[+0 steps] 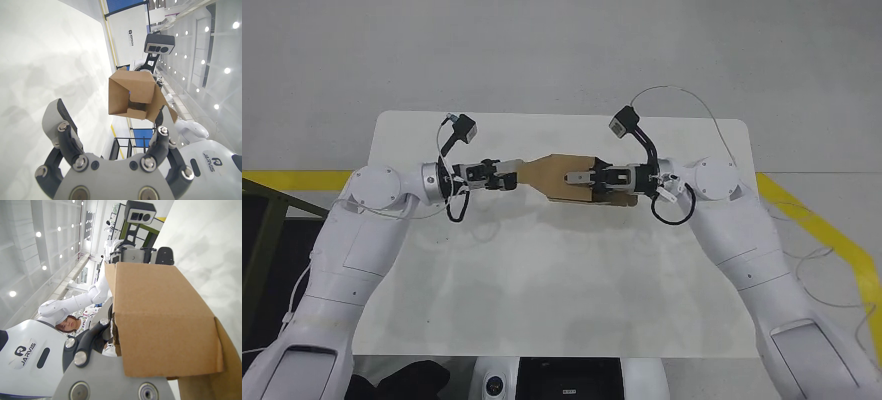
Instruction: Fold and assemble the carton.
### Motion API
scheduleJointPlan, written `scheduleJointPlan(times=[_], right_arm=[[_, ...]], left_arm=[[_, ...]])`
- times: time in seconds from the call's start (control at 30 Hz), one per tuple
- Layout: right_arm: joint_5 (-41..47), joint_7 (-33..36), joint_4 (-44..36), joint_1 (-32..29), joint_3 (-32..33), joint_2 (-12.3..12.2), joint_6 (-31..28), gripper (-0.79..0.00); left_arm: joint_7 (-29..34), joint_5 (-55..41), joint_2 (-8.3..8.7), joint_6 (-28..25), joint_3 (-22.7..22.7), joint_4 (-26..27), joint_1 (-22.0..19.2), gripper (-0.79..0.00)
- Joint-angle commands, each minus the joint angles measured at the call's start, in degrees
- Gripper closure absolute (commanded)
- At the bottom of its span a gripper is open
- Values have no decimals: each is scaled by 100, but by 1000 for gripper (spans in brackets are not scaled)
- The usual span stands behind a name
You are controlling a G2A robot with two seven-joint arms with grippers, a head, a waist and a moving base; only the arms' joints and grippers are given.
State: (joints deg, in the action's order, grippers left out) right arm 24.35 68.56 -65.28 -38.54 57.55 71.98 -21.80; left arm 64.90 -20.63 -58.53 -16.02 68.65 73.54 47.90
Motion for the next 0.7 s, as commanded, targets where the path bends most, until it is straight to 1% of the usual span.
scheduleJointPlan(times=[0.0,0.17,0.33,0.5,0.67], right_arm=[[-118,-82,-11,-24,40,-20,51,0],[-396,-262,-85,-84,87,-57,226,0],[-507,-333,-172,-123,84,-70,320,0],[-467,-305,-294,-138,76,-71,322,0],[-407,-238,-399,-140,90,-78,315,0]], left_arm=[[-40,-33,20,1,95,65,36,-785],[-35,-26,57,25,215,368,146,-785],[26,271,73,22,142,610,210,-785],[-24,548,64,89,6,542,153,-785],[-72,549,47,169,-72,322,91,-785]])
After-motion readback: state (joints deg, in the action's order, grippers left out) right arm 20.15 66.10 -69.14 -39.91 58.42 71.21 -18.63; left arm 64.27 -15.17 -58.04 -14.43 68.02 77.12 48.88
